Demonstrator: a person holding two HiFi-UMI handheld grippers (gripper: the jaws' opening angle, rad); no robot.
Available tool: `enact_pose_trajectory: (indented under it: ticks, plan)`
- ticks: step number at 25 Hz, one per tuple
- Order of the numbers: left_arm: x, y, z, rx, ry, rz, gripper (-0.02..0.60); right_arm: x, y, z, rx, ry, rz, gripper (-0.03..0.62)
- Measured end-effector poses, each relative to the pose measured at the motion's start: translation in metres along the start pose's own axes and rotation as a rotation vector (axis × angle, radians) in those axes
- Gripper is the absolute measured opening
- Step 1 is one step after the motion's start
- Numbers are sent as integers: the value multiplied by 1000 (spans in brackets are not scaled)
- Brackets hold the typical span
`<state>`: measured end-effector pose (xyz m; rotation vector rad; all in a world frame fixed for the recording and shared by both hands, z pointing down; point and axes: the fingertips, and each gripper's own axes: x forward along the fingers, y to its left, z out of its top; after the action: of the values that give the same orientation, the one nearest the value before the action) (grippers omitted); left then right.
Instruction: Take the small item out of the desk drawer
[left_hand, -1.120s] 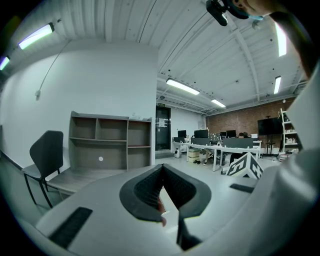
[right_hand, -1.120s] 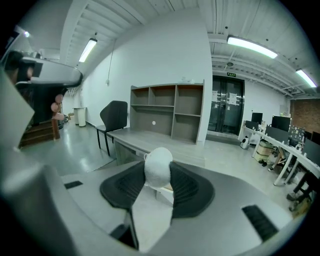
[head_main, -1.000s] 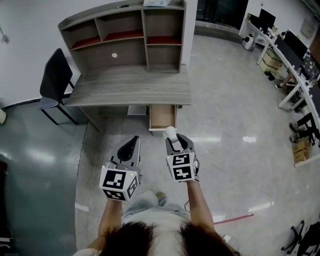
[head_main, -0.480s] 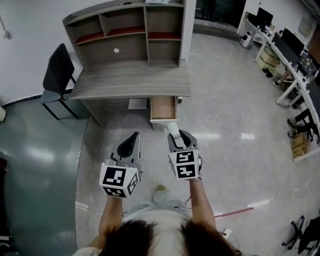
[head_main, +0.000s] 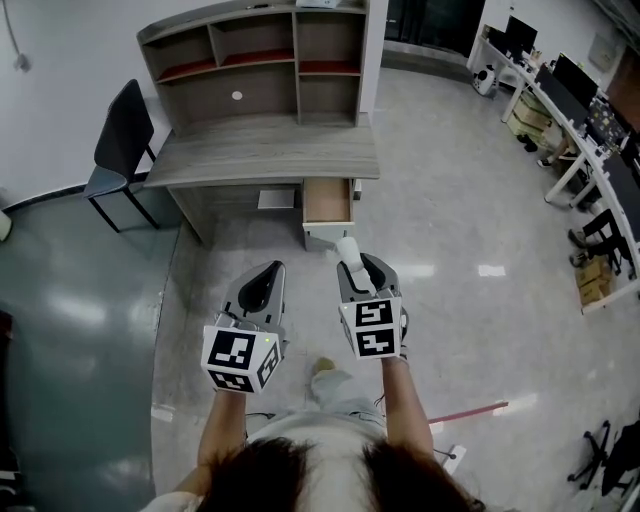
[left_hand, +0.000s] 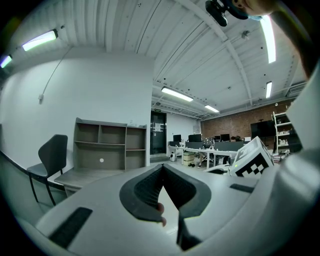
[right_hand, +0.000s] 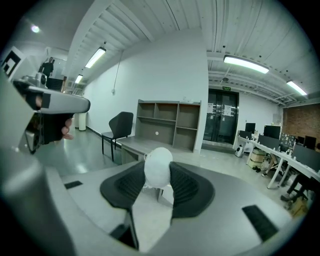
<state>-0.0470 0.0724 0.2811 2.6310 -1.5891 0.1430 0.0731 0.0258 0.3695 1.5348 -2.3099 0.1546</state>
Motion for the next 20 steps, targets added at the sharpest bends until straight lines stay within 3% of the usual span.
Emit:
enact_pose_trajectory:
  ticks: [20]
  plan:
    - [-119,-53,-2,3,-47,-4,12,-142,55,13,-20,-126,-37,166]
